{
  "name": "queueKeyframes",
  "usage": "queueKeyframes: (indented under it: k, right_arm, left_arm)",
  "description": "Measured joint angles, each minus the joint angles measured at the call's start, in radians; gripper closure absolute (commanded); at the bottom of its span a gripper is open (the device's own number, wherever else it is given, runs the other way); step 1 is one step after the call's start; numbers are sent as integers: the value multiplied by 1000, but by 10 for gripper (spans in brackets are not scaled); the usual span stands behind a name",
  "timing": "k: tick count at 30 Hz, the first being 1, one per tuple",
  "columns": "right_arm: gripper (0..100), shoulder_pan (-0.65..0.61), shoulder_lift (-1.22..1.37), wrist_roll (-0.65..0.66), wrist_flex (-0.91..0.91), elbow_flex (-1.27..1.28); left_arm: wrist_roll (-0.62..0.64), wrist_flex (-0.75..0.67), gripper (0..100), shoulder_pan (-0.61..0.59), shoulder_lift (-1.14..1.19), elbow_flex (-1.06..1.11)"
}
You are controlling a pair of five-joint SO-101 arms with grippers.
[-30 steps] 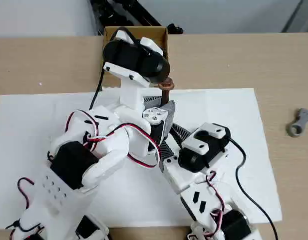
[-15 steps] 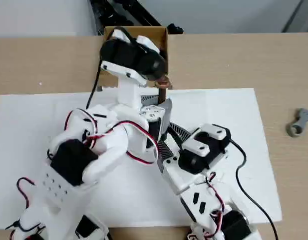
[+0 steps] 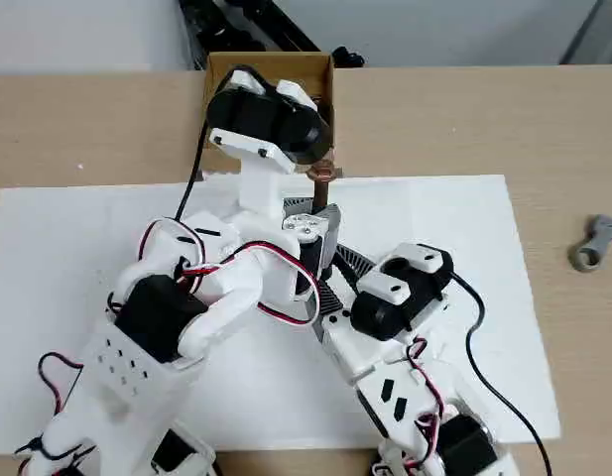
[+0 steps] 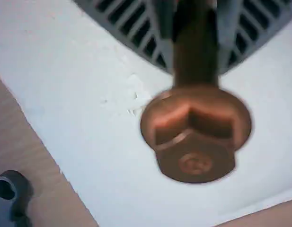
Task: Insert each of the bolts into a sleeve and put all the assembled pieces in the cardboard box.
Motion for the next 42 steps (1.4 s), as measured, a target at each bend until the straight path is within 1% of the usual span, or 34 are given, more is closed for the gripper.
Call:
queueKeyframes:
  k: [2, 3, 6, 10, 13, 17, 20, 21, 23, 26, 30, 36, 39, 42]
  right_arm:
    - [996, 0, 0, 0, 2, 0]
    - [996, 0, 0, 0, 2, 0]
    - [996, -2, -3, 0, 0, -3]
    - [996, 3, -5, 0, -28, 0]
    - [996, 3, -3, 0, -32, 0]
    - [996, 3, -3, -11, -32, -5]
    - [996, 44, 34, -23, -32, -23]
    - [996, 69, 54, -28, -37, -35]
    - [996, 123, 101, -41, -78, -87]
    - [996, 183, 219, -64, -175, -176]
    - [996, 222, 454, -72, -296, -279]
    - [996, 241, 856, -72, -542, -451]
    - [996, 239, 1066, -72, -655, -552]
    - [995, 250, 1284, -72, -752, -661]
  left_arm:
    - [-2, 21, 878, 5, 0, -2]
    - [-5, 58, 863, 15, 0, -3]
    - [14, 118, 860, 31, 2, 0]
    - [15, 135, 857, 31, 2, -3]
    - [15, 146, 831, 28, 2, -3]
    - [14, 192, 815, -28, 2, -37]
    - [8, 241, 819, -94, 0, -107]
    - [3, 265, 824, -127, 0, -141]
    - [-49, 319, 876, -189, 2, -206]
    - [-158, 381, 997, -242, -2, -247]
    - [-292, 434, 995, -333, 0, -249]
    - [-318, 439, 995, -512, -34, -249]
    - [-322, 439, 995, -572, -80, -235]
    - [-324, 439, 995, -612, -140, -175]
